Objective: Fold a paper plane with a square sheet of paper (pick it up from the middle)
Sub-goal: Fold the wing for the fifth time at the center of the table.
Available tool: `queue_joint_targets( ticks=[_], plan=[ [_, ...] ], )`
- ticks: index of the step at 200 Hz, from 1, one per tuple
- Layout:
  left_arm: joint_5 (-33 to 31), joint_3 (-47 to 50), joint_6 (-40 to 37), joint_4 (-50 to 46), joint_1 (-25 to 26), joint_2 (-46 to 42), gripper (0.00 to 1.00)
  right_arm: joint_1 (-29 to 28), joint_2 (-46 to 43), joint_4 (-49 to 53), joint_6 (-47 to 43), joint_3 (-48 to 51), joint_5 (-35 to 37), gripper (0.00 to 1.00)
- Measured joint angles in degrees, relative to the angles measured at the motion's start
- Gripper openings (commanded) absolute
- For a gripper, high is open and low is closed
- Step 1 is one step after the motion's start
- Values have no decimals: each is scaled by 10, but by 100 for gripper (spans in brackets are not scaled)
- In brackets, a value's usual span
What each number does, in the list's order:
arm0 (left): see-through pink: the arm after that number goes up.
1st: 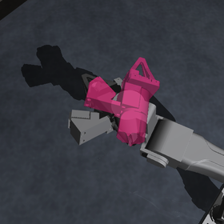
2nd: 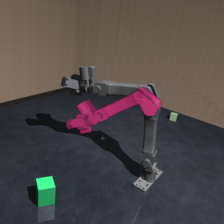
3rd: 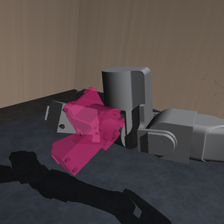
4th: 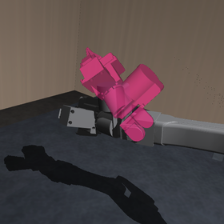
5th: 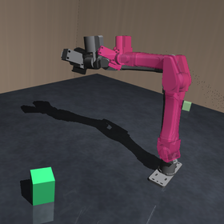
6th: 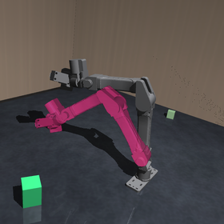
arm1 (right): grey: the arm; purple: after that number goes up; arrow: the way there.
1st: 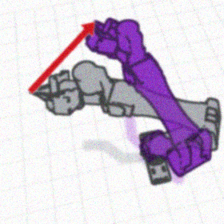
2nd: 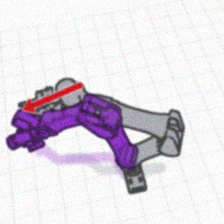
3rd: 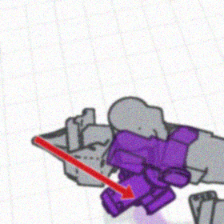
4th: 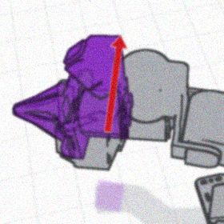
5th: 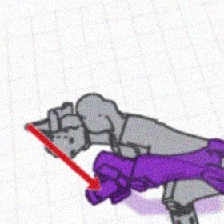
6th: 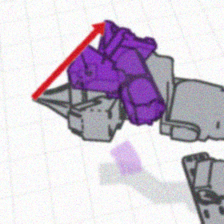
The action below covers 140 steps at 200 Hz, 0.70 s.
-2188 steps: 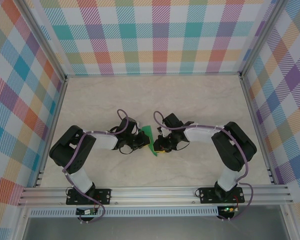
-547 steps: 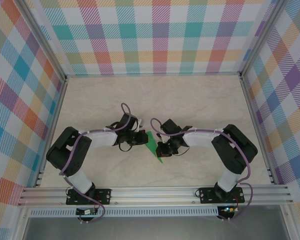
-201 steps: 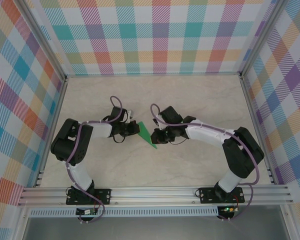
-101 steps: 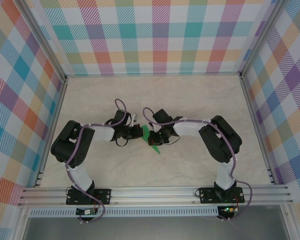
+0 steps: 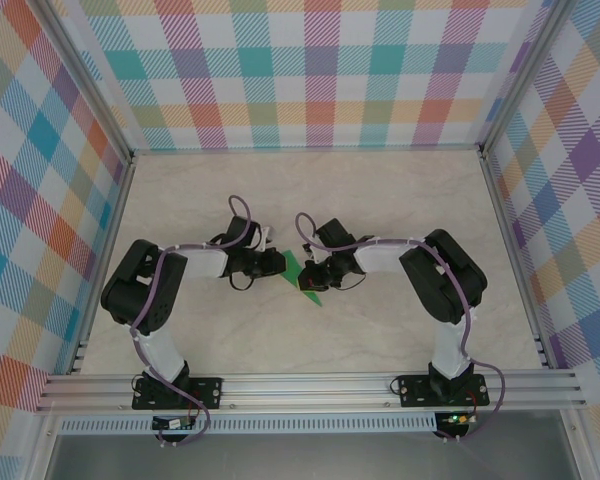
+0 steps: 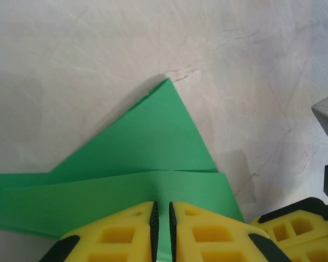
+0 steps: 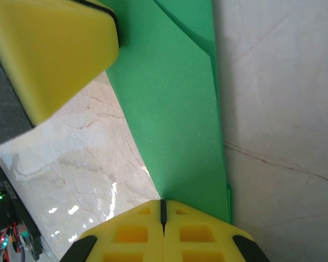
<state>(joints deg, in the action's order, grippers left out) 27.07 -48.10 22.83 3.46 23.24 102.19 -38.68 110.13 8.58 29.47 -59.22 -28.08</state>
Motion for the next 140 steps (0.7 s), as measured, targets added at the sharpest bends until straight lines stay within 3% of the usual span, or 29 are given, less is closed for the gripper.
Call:
queue_joint_targets(
  ticks=[53, 96, 140],
  plan=[
    [26, -17, 0, -22, -20, 15, 17, 1, 0, -7, 0, 3, -6, 7],
    [33, -16, 23, -9, -57, 13, 26, 1, 0, -8, 0, 4, -6, 7],
    [-28, -16, 35, -17, -84, -5, 30, 1, -3, -11, 0, 7, -6, 8]
  ],
)
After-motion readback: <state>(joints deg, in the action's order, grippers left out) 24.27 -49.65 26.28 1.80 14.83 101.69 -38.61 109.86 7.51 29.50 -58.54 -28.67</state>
